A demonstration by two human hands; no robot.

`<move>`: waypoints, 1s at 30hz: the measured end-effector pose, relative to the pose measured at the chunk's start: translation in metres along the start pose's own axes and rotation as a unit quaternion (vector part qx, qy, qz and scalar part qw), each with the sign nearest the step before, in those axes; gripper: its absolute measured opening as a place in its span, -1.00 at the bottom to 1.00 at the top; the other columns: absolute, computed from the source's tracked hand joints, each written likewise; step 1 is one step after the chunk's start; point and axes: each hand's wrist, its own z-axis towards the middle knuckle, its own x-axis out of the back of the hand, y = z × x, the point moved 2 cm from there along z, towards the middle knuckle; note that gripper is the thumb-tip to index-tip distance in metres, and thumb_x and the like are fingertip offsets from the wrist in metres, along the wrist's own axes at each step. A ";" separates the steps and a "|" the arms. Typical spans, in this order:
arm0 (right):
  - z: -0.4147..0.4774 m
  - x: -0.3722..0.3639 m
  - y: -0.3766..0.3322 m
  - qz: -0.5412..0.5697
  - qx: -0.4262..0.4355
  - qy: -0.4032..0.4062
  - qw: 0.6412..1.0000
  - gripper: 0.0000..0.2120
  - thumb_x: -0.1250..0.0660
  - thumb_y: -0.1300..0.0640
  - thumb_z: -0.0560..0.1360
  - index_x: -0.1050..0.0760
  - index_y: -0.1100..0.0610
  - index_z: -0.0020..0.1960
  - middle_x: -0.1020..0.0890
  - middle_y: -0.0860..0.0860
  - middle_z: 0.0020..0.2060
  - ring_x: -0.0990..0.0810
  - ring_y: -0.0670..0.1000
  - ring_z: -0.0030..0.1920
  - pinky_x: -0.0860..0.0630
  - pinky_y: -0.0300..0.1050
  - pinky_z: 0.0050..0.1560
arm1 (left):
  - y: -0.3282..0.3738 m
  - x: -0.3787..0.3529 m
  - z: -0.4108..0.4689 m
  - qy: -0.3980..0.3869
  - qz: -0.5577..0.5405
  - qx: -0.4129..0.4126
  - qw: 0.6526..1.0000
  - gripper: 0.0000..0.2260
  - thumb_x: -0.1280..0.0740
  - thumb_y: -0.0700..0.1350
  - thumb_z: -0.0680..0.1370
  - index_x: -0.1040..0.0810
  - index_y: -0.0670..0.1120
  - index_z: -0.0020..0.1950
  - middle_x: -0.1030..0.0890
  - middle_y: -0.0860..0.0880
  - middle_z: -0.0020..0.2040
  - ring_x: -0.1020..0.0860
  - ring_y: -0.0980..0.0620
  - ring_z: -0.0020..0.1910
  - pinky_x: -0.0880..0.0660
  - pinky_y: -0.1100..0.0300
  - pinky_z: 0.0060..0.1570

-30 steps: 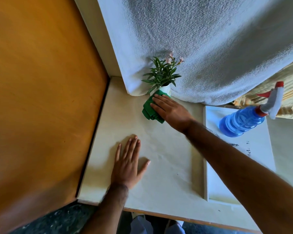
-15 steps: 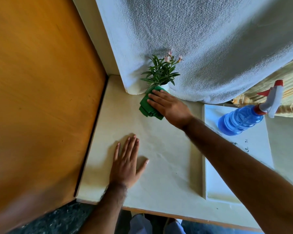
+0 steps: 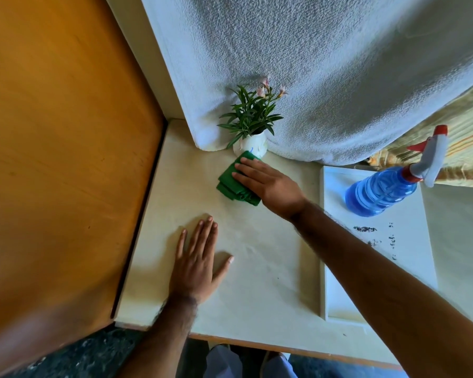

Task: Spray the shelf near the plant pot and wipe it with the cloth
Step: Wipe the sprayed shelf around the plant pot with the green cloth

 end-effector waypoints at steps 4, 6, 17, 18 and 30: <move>0.002 0.009 0.010 -0.036 -0.031 0.054 0.997 -0.63 -0.33 0.41 0.58 -0.54 0.26 0.37 -0.55 0.23 0.38 -0.49 0.26 0.41 -0.42 0.22 0.43 | 0.001 0.000 -0.001 0.002 0.000 -0.001 1.000 -0.19 -0.06 0.39 0.63 -0.02 -0.10 0.72 -0.10 -0.09 0.73 -0.09 -0.09 0.71 -0.17 -0.26 0.63; 0.002 0.009 0.016 -0.040 -0.044 0.044 0.997 -0.62 -0.34 0.43 0.56 -0.55 0.26 0.36 -0.55 0.23 0.38 -0.48 0.27 0.41 -0.43 0.23 0.42 | 0.000 0.000 -0.002 0.005 -0.002 -0.003 1.000 -0.19 -0.03 0.40 0.63 -0.02 -0.09 0.72 -0.11 -0.09 0.73 -0.10 -0.09 0.71 -0.16 -0.24 0.64; -0.019 -0.005 0.014 -0.004 -0.111 -0.040 0.993 -0.43 -0.29 0.55 0.45 -0.52 0.19 0.41 -0.53 0.16 0.41 -0.47 0.22 0.44 -0.52 0.15 0.35 | 0.001 0.000 -0.002 0.004 0.006 -0.003 1.000 -0.20 -0.01 0.39 0.64 -0.04 -0.10 0.71 -0.11 -0.10 0.73 -0.10 -0.09 0.71 -0.15 -0.24 0.65; -0.016 -0.002 0.013 -0.011 -0.099 -0.028 0.995 -0.44 -0.32 0.55 0.45 -0.54 0.20 0.39 -0.55 0.16 0.39 -0.49 0.22 0.42 -0.53 0.13 0.35 | 0.001 0.001 -0.002 0.003 0.007 -0.002 1.000 -0.20 -0.01 0.39 0.64 -0.03 -0.10 0.71 -0.10 -0.10 0.73 -0.10 -0.09 0.71 -0.15 -0.24 0.65; 0.011 -0.003 0.013 -0.034 -0.014 0.024 0.999 -0.61 -0.40 0.44 0.52 -0.58 0.26 0.33 -0.60 0.24 0.31 -0.55 0.27 0.36 -0.47 0.20 0.39 | 0.001 0.002 -0.001 -0.004 0.002 0.001 1.000 -0.20 -0.02 0.40 0.64 -0.02 -0.09 0.72 -0.09 -0.09 0.74 -0.08 -0.08 0.71 -0.13 -0.23 0.66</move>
